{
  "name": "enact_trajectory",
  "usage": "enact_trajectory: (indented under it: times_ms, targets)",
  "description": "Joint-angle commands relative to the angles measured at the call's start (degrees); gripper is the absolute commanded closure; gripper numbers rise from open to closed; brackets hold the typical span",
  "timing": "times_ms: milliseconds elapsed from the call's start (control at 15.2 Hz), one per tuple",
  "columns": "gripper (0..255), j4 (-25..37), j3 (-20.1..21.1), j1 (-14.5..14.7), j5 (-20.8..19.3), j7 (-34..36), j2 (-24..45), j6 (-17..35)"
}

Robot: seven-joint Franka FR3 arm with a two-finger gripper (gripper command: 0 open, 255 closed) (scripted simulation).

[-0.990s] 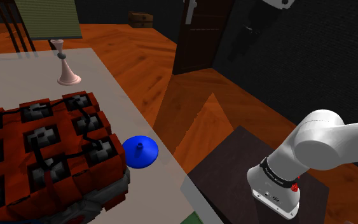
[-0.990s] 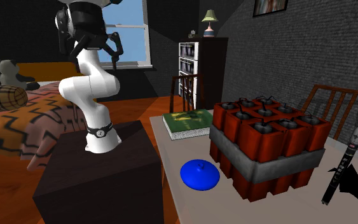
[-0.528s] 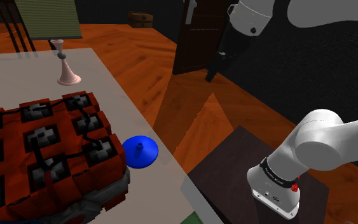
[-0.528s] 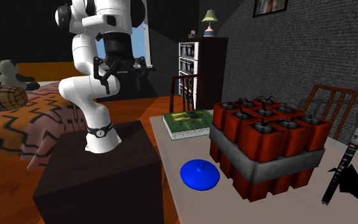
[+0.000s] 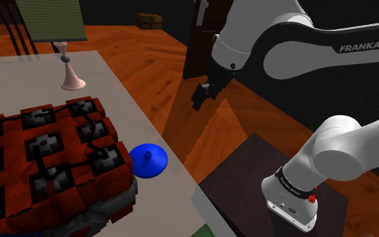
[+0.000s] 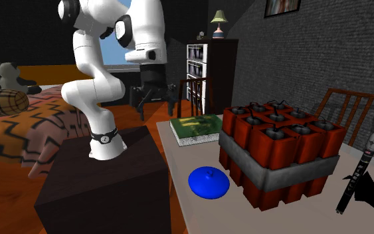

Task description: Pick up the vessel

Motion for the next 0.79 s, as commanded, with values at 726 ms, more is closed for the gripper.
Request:
enact_trajectory:
  times_ms: [726]
  targets:
    - [0, 6.26, 19.21, -7.01, -16.26, 25.23, 28.17, 18.59]
